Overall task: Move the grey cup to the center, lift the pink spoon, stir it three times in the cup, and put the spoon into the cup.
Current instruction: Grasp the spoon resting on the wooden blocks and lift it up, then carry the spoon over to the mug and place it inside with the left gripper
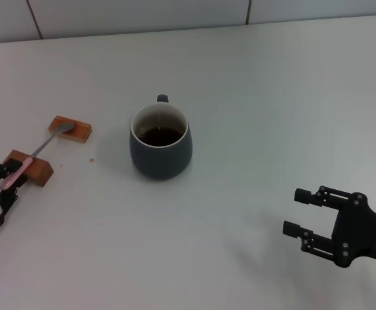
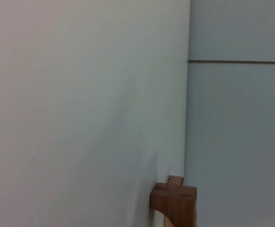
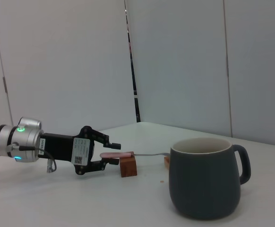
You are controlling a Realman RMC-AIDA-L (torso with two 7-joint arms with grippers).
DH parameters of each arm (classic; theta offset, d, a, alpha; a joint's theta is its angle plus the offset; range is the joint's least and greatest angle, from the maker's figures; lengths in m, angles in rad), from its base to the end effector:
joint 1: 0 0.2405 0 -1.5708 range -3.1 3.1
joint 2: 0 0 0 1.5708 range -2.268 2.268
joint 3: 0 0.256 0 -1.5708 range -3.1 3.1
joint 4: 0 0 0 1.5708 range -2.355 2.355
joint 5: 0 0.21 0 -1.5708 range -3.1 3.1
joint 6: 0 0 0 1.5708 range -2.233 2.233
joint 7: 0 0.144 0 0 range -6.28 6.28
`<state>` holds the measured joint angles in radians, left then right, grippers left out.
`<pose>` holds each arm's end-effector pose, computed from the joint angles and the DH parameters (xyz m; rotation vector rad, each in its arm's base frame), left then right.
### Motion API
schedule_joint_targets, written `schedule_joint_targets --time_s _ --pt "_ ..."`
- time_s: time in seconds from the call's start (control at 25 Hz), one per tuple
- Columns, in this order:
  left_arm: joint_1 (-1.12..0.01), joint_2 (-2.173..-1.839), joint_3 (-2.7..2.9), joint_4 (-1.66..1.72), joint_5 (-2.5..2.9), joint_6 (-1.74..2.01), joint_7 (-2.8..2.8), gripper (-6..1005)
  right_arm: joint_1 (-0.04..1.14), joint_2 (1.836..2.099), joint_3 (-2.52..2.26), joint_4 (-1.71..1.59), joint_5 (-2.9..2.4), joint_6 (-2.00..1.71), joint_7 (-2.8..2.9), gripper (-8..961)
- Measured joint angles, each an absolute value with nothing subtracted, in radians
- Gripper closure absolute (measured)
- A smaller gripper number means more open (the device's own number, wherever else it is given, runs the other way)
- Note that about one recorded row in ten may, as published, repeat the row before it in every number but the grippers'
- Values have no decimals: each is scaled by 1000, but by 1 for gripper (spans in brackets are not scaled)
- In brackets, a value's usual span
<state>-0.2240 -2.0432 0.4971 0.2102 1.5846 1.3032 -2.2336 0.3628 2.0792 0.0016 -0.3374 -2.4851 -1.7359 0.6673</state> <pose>-0.3909 0.2386 -0.0065 -1.0942 -2.2517 -1.3996 0.3321 0.2189 -0.0266 -2.5730 0.3982 0.8283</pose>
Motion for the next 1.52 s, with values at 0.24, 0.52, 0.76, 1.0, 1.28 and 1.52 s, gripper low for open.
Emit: schedule_joint_targets --time_s 0.24,0.52,0.76,1.0,1.28,1.52 --pt "-226 -2043 497 209 1585 1300 -2234 685 365 2080 2 -337 -2485 -1728 667 331" --pt "-225 -2043 505 207 1584 1290 -2233 687 368 2080 2 -336 -2485 -1727 667 331" --pt "-225 -2044 507 207 1582 1288 -2228 768 368 2080 2 -336 -2485 -1727 667 329" --pt "-225 -2046 507 207 1583 1289 -2224 822 368 2080 2 -336 -2485 -1727 667 329" --pt "-223 -2055 488 212 1578 1365 -2185 829 368 2080 2 -336 -2485 -1719 667 329" --pt "-251 -2061 411 213 1574 1485 -2112 851 368 2080 2 -331 -2485 -1713 667 330"
